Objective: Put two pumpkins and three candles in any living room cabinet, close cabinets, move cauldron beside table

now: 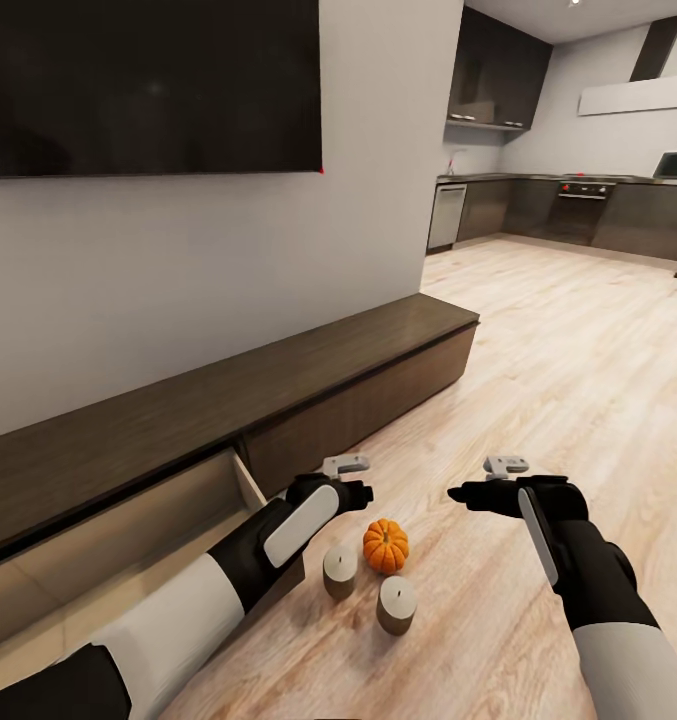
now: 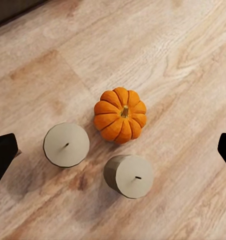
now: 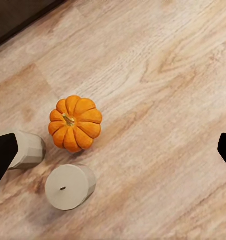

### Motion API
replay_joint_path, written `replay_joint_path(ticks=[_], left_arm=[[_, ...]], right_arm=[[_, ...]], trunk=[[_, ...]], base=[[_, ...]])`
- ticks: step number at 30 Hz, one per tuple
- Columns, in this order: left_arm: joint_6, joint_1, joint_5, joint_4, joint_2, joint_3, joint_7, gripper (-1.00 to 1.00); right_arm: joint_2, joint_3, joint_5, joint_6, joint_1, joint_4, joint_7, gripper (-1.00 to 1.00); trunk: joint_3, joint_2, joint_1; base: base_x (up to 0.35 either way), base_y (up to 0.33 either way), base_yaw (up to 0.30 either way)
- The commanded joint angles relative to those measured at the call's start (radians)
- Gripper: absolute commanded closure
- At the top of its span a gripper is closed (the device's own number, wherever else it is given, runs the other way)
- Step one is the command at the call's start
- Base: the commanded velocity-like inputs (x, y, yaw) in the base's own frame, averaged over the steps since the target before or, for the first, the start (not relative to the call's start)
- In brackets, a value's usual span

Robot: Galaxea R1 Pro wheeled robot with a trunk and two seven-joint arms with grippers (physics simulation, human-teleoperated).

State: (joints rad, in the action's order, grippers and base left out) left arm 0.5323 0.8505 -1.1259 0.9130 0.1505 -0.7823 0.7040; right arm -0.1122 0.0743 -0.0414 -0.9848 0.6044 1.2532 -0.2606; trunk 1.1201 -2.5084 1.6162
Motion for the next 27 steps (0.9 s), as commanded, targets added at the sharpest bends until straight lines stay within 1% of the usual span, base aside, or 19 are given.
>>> replay_joint_path(ticks=[1,7,10,16,20,21,23,25,27], left_arm=[[0.000,0.000,0.000,-0.001,0.000,0.000,0.000,-1.00],[0.000,0.000,0.000,-0.015,0.002,-0.001,0.000,-1.00],[0.000,-0.001,-0.001,-0.046,0.004,-0.009,0.000,-1.00],[0.001,-0.001,-0.004,-0.090,0.010,-0.069,0.000,-1.00],[0.001,-0.001,-0.022,-0.099,0.013,-0.079,0.000,-1.00],[0.001,-0.001,-0.033,-0.104,0.014,-0.081,0.000,-1.00],[0.001,-0.001,-0.057,-0.116,0.016,-0.084,0.000,-1.00],[0.001,-0.001,-0.072,-0.130,0.018,-0.098,0.000,-1.00],[0.000,-0.001,-0.077,-0.139,0.018,-0.107,0.000,-1.00]], right_arm=[[0.000,0.000,0.000,0.000,0.000,0.001,0.000,-1.00],[-0.001,0.001,0.000,0.000,0.000,0.003,0.000,-1.00],[-0.001,0.001,0.000,-0.001,0.000,0.003,0.000,-1.00],[-0.003,0.001,0.000,-0.003,0.000,0.004,0.000,-1.00],[-0.003,0.003,0.002,-0.003,0.000,0.008,-0.007,-1.00],[-0.005,0.006,0.004,-0.003,0.000,0.010,-0.016,-1.00],[-0.007,0.011,0.016,-0.003,0.000,0.014,-0.066,-1.00],[-0.013,0.027,0.050,-0.002,0.001,0.020,-0.186,-1.00],[-0.023,0.067,0.084,-0.003,0.001,0.032,-0.295,-1.00]], trunk=[[0.000,0.000,0.000],[0.000,0.000,0.000],[0.000,0.000,0.000],[0.000,0.000,0.000],[0.000,0.000,0.000],[0.000,0.000,0.000],[0.000,0.000,0.000],[0.000,0.000,0.000],[0.000,0.000,0.000]], base=[[0.027,0.000,0.000],[0.081,-0.026,0.000],[0.036,-0.019,0.000],[0.008,-0.004,0.000],[0.000,0.000,0.000],[0.000,0.000,0.000],[0.000,0.000,0.000],[0.000,0.000,0.000],[0.000,0.000,0.000]])
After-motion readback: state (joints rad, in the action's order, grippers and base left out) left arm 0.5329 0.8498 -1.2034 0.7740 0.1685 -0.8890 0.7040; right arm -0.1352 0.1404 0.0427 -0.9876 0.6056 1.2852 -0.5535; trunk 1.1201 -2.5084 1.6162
